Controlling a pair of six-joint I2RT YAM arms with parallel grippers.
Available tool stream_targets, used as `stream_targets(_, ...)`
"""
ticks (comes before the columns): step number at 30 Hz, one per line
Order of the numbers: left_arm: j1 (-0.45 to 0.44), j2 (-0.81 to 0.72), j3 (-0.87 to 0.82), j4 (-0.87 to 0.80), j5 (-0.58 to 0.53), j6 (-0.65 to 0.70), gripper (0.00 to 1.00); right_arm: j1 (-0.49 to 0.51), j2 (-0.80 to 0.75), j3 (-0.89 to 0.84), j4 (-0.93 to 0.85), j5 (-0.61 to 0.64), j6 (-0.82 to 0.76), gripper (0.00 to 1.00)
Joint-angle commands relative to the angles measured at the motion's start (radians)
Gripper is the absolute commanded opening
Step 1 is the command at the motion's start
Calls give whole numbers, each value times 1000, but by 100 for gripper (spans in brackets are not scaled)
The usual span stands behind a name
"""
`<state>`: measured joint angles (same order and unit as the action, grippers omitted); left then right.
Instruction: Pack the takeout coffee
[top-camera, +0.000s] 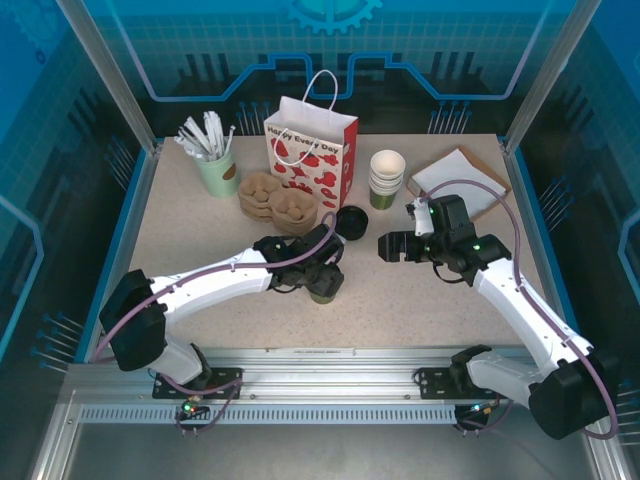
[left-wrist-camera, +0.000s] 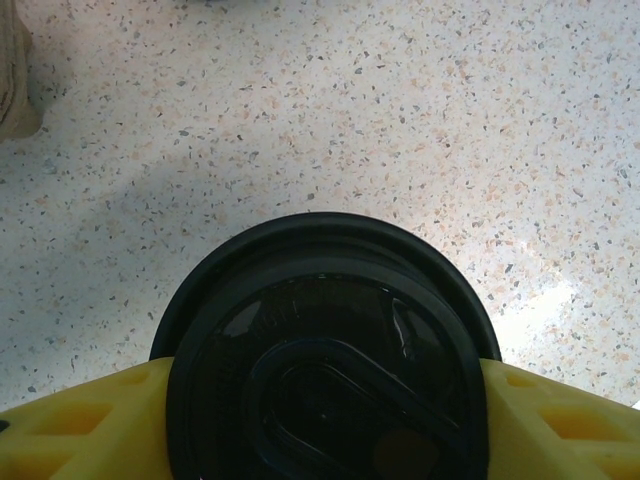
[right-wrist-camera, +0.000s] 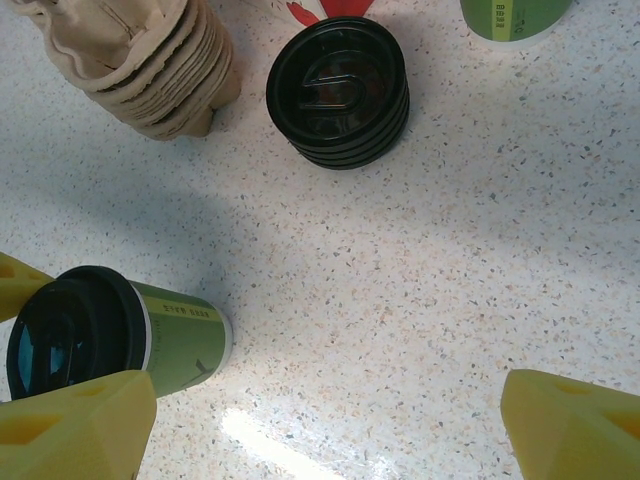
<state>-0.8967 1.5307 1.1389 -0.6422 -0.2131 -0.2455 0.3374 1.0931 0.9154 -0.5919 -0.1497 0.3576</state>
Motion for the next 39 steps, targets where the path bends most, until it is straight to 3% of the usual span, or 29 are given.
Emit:
stream_targets(1,7,58,-37,-132,50,-39,63,-3,-18,20,-28,-8,-9,91)
stream_targets(32,8,-87,47,-85,32,-48,92,46,-4,30,-39,30,-14,91)
stream_targets(36,33,-150,10,-78,36,-58,92,73,-1,14,-13,-13,-13,90)
stream_targets(39,96,-230,-69,-36,112,-91,92,122,8,-28,67,-98,0,91)
